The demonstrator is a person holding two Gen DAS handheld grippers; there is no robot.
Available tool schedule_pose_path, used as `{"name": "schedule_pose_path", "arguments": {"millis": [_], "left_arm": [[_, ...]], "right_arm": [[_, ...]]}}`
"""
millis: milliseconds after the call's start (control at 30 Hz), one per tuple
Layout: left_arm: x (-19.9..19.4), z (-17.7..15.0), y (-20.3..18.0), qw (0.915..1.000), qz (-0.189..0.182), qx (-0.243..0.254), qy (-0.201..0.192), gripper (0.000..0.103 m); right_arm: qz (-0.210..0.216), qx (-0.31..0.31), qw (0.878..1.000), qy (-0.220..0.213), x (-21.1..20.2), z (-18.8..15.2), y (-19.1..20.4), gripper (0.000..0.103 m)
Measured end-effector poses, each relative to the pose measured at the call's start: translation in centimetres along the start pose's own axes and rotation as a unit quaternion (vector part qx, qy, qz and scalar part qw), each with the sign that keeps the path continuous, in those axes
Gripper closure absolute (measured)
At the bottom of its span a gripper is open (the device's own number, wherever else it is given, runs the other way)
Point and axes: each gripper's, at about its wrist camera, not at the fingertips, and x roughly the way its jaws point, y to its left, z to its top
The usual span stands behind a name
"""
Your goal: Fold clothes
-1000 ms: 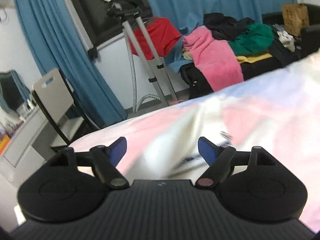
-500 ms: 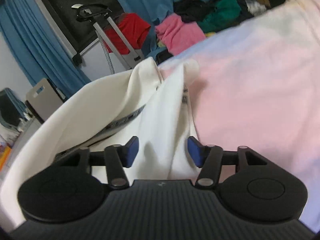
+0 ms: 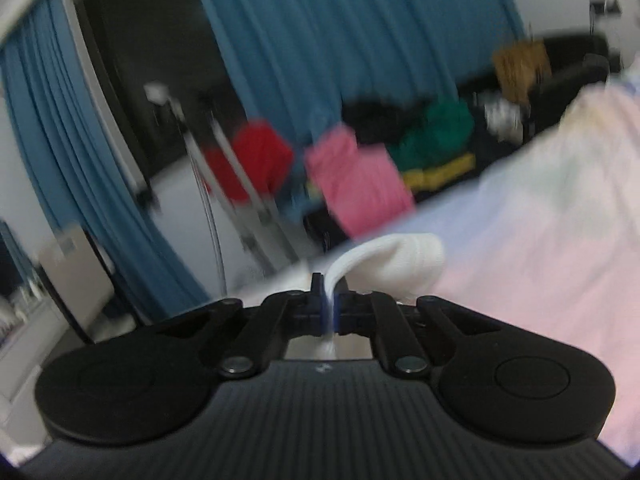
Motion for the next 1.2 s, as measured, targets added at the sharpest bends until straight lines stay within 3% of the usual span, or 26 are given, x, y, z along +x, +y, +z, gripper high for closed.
{"name": "schedule_pose_path", "arguments": {"millis": [133, 233, 367, 467, 533, 600, 700, 767, 933, 1000, 1067, 1133, 1167, 1200], "left_arm": [[-1.3, 0.0, -1.6, 0.9997, -0.014, 0.019, 0.004, 0.1], [-1.3, -1.0, -2.2, 0.999, -0.005, 0.035, 0.025, 0.1], [-0.6, -3.0, -2.6, 0.9963, 0.019, 0.058, 0.06, 0.1], [0.5, -4.0, -2.6, 0.9931, 0.044, 0.072, 0.082, 0.1], [1.1, -4.2, -2.2, 0.9921, 0.055, 0.069, 0.09, 0.1], [1.6, -4.0, -1.8, 0.9917, 0.062, 0.062, 0.094, 0.1], [-0.5, -4.9, -2.1, 0.9916, 0.066, 0.059, 0.094, 0.1], [-0.1, -4.9, -2.0, 0.9915, 0.07, 0.056, 0.094, 0.1], [0.1, -4.8, -1.8, 0.9919, 0.075, 0.043, 0.093, 0.099], [0.3, -4.8, -1.7, 0.9919, 0.076, 0.04, 0.094, 0.099], [0.4, -4.8, -1.6, 0.992, 0.077, 0.037, 0.094, 0.099], [0.4, -4.9, -1.6, 0.9918, 0.081, 0.03, 0.094, 0.097], [0.4, -5.0, -1.5, 0.992, 0.081, 0.024, 0.094, 0.096], [0.4, -5.1, -1.5, 0.9919, 0.082, 0.022, 0.094, 0.096]], "right_arm": [[-0.066, -0.036, 0.994, -0.074, -7.9, 1.6, -2.6, 0.096], [-0.119, 0.021, 0.991, -0.052, -13.1, 0.8, -7.7, 0.096], [-0.161, 0.132, 0.978, 0.033, -17.2, -2.1, -14.8, 0.094], [-0.142, 0.253, 0.947, 0.139, -17.7, -5.3, -19.3, 0.093], [-0.129, 0.326, 0.921, 0.17, -17.8, -7.2, -21.5, 0.093], [-0.106, 0.385, 0.901, 0.169, -18.0, -8.5, -22.5, 0.088], [-0.092, 0.393, 0.898, 0.173, -17.2, -8.9, -22.6, 0.069], [-0.097, 0.382, 0.901, 0.181, -16.2, -9.3, -22.5, 0.062], [-0.135, 0.414, 0.884, 0.17, -14.9, -9.9, -24.5, 0.062], [-0.136, 0.398, 0.892, 0.165, -14.4, -10.0, -24.5, 0.063], [-0.15, 0.358, 0.909, 0.153, -14.2, -9.5, -23.9, 0.066], [-0.168, 0.308, 0.925, 0.145, -14.0, -8.9, -22.9, 0.074], [-0.179, 0.284, 0.93, 0.148, -13.8, -8.7, -22.4, 0.085], [-0.19, 0.261, 0.934, 0.152, -13.6, -8.6, -21.9, 0.089]]}}
